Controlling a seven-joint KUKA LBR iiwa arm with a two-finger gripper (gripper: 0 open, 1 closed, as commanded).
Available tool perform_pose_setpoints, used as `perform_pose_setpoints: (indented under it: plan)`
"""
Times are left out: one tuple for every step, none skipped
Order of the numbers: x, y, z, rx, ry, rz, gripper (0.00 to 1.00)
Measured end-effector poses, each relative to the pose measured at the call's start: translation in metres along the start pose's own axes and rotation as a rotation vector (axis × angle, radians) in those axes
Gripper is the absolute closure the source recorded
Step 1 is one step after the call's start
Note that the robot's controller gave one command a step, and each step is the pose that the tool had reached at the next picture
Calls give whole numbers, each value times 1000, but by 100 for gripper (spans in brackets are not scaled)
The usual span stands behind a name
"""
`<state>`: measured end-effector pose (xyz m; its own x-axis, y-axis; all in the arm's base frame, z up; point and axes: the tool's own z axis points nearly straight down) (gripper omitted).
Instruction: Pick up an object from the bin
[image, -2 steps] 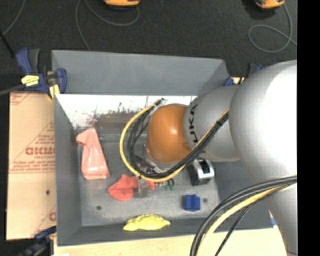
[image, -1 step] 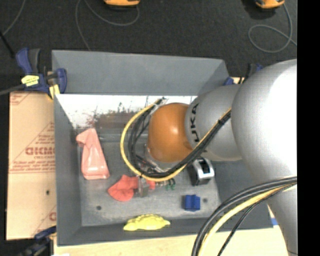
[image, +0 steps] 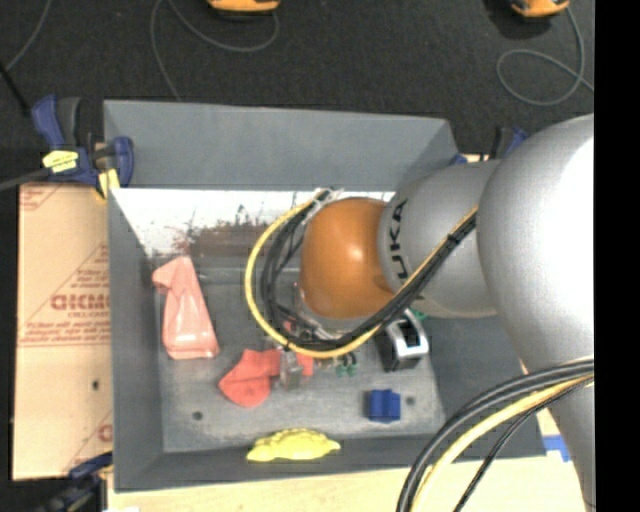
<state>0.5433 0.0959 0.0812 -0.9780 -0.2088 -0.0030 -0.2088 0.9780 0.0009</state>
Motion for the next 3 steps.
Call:
perform_pose_setpoints:
  plan:
    - [-1,0,-22,1,-2,1,100]
    - [-2,0,-43,1,-5,1,100]
    - [-3,-1,-58,1,-9,3,100]
